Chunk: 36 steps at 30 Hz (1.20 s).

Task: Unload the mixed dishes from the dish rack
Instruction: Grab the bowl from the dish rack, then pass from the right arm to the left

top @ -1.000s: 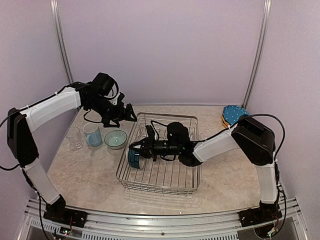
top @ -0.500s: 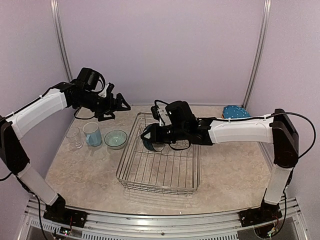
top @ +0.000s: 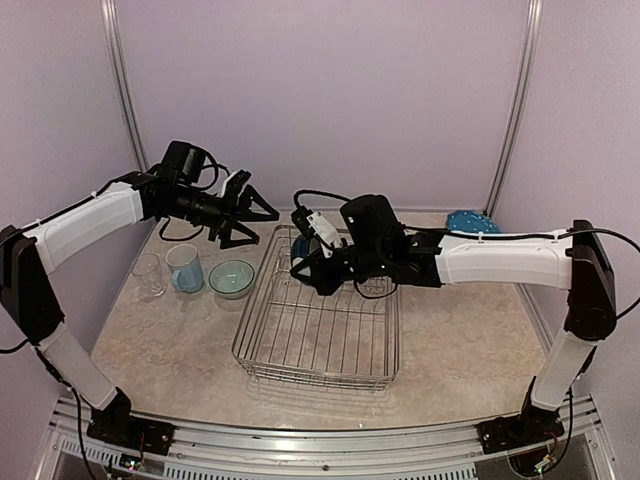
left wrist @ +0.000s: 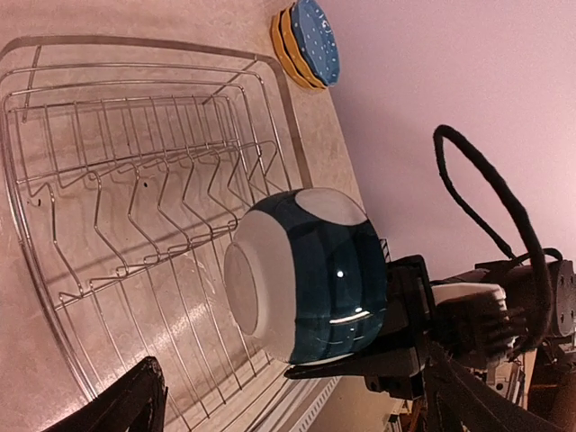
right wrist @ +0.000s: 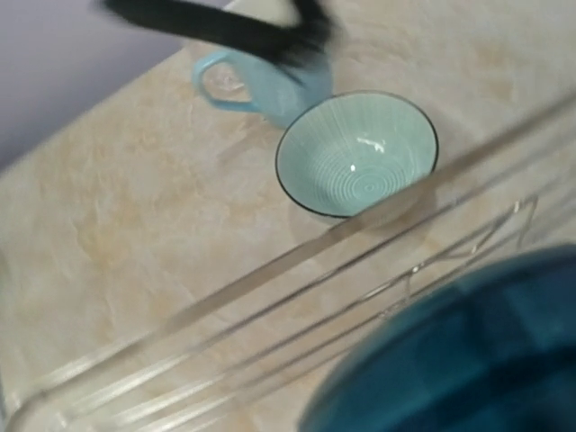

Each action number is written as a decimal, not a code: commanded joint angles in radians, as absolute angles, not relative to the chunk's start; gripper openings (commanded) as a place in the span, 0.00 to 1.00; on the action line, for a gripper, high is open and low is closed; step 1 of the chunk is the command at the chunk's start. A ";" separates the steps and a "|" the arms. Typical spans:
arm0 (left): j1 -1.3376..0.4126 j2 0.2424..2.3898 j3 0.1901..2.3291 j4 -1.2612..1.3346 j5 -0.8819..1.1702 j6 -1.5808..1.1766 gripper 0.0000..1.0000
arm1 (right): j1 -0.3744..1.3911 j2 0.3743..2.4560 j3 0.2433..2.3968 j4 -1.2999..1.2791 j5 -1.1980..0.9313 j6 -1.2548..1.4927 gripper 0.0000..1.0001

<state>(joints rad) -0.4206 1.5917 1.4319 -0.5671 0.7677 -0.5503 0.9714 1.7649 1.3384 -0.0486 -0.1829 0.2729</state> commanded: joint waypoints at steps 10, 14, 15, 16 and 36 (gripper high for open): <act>-0.426 1.709 1.468 -0.551 0.999 -0.596 0.92 | 0.998 1.623 1.272 -0.277 -0.199 -0.623 0.00; -0.432 1.730 1.474 -0.549 1.057 -0.601 0.93 | 1.025 1.645 1.274 -0.299 -0.095 -0.697 0.00; -0.434 1.739 1.479 -0.550 1.073 -0.600 0.93 | 1.034 1.652 1.278 -0.303 -0.060 -0.714 0.00; -0.440 1.745 1.484 -0.556 1.089 -0.598 0.93 | 1.043 1.659 1.281 -0.307 -0.030 -0.733 0.00; -0.562 1.874 1.572 -0.719 1.161 -0.500 0.91 | 1.144 1.694 1.304 -0.297 0.251 -0.837 0.00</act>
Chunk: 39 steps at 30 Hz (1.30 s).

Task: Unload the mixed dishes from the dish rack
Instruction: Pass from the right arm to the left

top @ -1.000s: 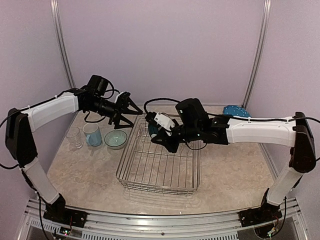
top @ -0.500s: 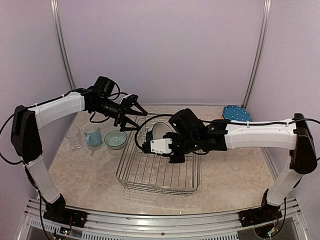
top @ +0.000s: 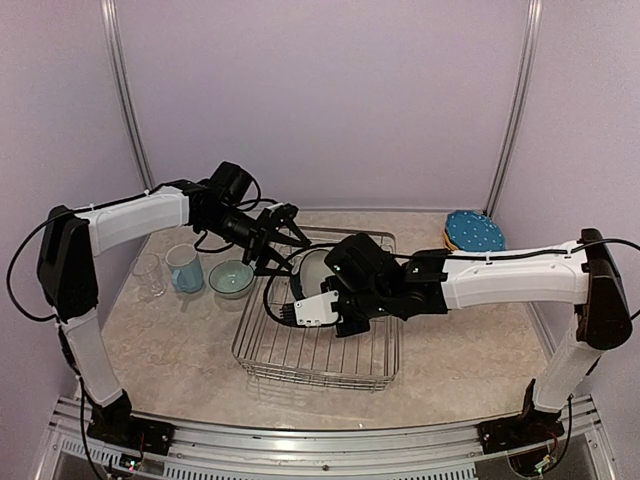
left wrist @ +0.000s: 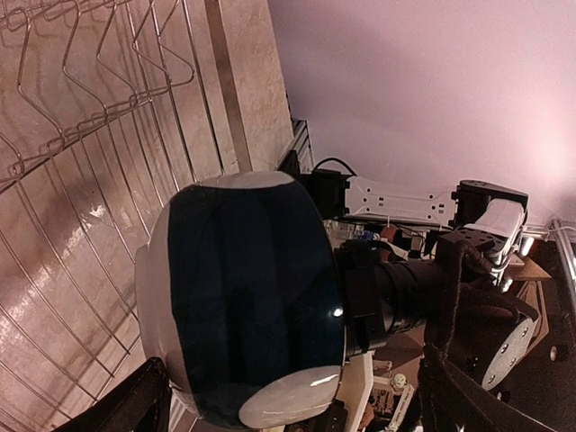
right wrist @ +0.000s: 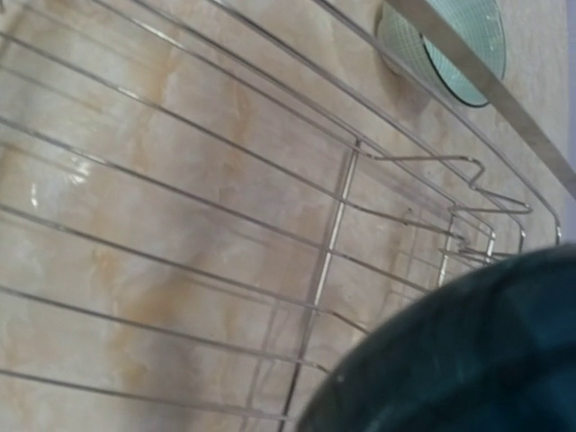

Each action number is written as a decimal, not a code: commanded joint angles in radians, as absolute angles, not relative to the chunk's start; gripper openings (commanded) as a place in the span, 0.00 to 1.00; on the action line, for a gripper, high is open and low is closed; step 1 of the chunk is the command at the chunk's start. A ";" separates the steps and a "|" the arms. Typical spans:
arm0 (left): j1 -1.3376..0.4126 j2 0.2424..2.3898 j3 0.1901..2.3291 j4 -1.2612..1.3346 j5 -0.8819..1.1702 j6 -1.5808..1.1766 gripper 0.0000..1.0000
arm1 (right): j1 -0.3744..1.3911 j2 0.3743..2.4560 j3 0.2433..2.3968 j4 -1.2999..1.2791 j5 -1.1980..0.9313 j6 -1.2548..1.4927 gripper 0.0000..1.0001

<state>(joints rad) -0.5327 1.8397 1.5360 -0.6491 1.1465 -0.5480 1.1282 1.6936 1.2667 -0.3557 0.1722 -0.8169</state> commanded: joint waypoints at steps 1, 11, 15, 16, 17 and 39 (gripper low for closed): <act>-0.569 1.880 1.583 -0.743 1.147 -0.486 0.90 | 1.146 1.692 1.304 -0.293 0.259 -0.840 0.00; -0.586 1.907 1.607 -0.798 1.138 -0.448 0.84 | 1.158 1.700 1.299 -0.289 0.295 -0.850 0.00; -0.600 1.923 1.618 -0.818 1.129 -0.437 0.87 | 1.163 1.696 1.296 -0.272 0.297 -0.851 0.00; -0.602 1.926 1.618 -0.820 1.124 -0.437 0.87 | 1.164 1.695 1.296 -0.267 0.298 -0.853 0.00; -0.603 1.926 1.618 -0.822 1.118 -0.437 0.87 | 1.166 1.694 1.296 -0.263 0.296 -0.854 0.00; -0.647 1.763 1.579 -0.806 0.541 -0.407 0.64 | 1.175 1.786 1.398 -0.418 0.343 -0.880 0.00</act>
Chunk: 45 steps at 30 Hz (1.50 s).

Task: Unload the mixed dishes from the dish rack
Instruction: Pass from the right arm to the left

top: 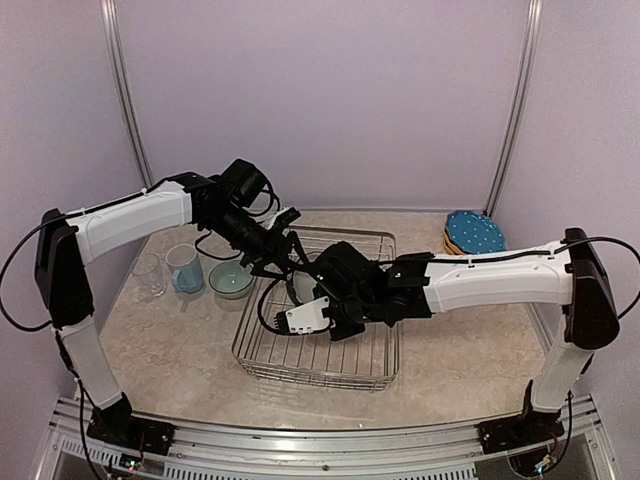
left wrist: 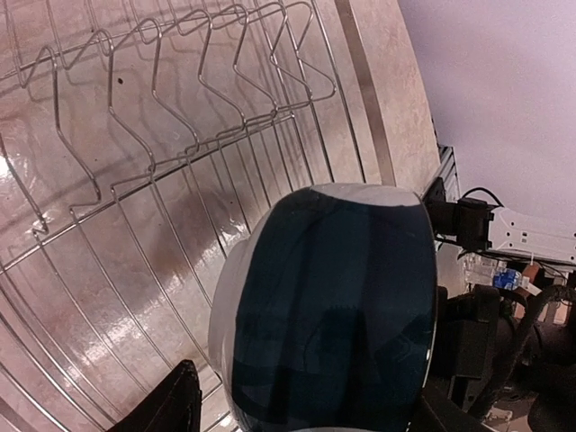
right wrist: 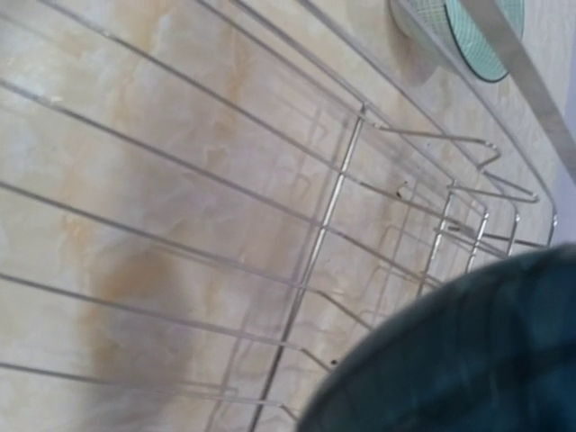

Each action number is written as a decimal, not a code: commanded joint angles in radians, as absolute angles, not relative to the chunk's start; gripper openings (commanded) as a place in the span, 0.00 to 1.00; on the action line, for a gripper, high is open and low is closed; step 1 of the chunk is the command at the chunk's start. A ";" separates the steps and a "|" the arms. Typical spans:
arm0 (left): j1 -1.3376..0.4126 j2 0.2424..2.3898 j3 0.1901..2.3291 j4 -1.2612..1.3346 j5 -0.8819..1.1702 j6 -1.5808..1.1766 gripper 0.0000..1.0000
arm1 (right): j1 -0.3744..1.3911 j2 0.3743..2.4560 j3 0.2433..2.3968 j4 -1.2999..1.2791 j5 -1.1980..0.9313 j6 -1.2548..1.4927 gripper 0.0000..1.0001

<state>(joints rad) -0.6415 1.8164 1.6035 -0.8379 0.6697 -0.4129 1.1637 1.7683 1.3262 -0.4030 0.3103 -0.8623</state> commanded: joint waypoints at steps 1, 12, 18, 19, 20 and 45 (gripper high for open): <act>-0.647 1.755 1.578 -0.800 0.537 -0.411 0.63 | 1.178 1.794 1.409 -0.435 0.337 -0.885 0.00; -0.594 1.690 1.596 -0.787 0.527 -0.420 0.81 | 1.178 1.846 1.494 -0.584 0.318 -0.946 0.00; -0.655 1.750 1.745 -0.946 0.467 -0.342 0.68 | 1.180 1.841 1.501 -0.618 0.305 -0.961 0.00; -0.666 1.780 1.781 -0.990 0.464 -0.326 0.67 | 1.180 1.841 1.504 -0.625 0.305 -0.965 0.00; -0.675 1.799 1.818 -1.029 0.461 -0.314 0.65 | 1.181 1.841 1.508 -0.634 0.305 -0.970 0.00; -0.820 2.077 2.127 -1.322 0.160 -0.236 0.34 | 1.193 1.836 1.513 -0.655 0.338 -1.026 0.00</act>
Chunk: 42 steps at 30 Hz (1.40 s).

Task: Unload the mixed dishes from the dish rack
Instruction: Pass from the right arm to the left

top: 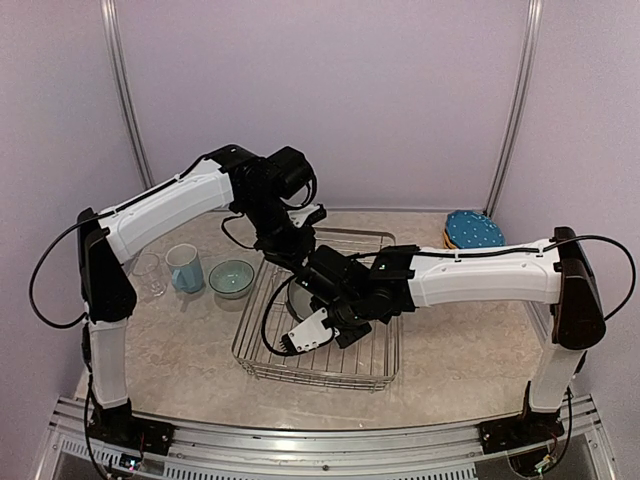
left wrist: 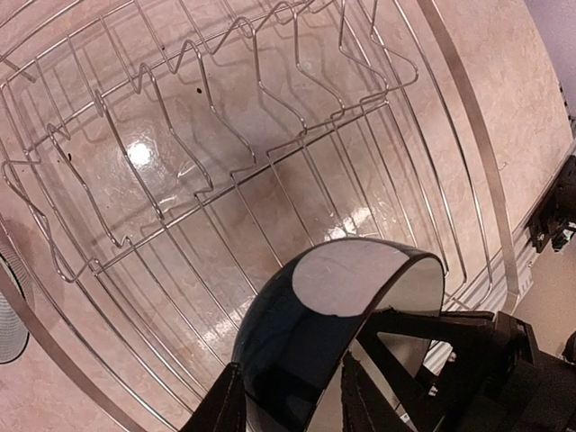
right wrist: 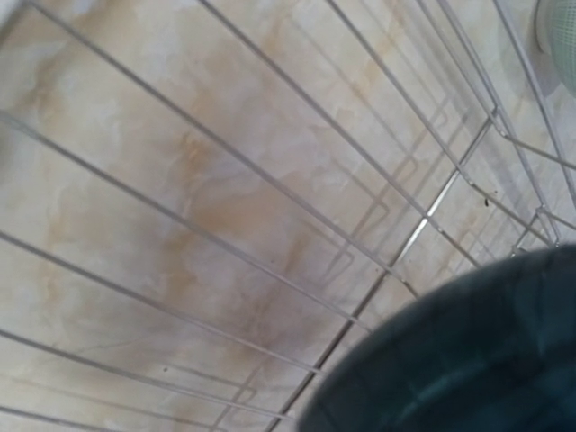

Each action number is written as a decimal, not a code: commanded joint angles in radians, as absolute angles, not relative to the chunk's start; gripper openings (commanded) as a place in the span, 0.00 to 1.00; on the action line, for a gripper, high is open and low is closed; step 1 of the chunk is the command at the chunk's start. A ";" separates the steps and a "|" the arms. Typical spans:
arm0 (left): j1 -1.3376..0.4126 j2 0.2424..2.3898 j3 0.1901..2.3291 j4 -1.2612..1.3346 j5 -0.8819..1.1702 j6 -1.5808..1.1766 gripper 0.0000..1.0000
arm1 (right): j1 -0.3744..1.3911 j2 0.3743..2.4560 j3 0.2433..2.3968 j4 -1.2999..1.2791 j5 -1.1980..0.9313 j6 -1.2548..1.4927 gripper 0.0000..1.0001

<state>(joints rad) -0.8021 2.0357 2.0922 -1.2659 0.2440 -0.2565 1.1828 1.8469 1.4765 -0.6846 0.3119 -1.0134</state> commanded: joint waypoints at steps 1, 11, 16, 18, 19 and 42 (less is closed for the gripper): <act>-0.821 2.083 2.130 -1.326 0.151 -0.238 0.34 | 1.193 1.837 1.513 -0.655 0.340 -1.026 0.00; -0.821 2.092 2.126 -1.324 0.149 -0.241 0.34 | 1.199 1.832 1.513 -0.652 0.350 -1.034 0.00; -0.820 2.104 2.133 -1.327 0.151 -0.238 0.25 | 1.200 1.833 1.517 -0.640 0.362 -1.046 0.00; -0.821 2.105 2.133 -1.327 0.145 -0.236 0.20 | 1.200 1.833 1.516 -0.634 0.371 -1.051 0.00; -0.821 2.103 2.133 -1.327 0.142 -0.235 0.18 | 1.200 1.834 1.514 -0.630 0.375 -1.055 0.00; -0.808 2.082 2.003 -1.187 0.047 -0.206 0.00 | 1.198 1.877 1.460 -0.544 0.409 -1.165 0.20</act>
<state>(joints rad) -0.8238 2.0800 2.0335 -1.2949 0.0093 -0.1688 1.1816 1.8610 1.4532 -0.6094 0.4065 -1.1645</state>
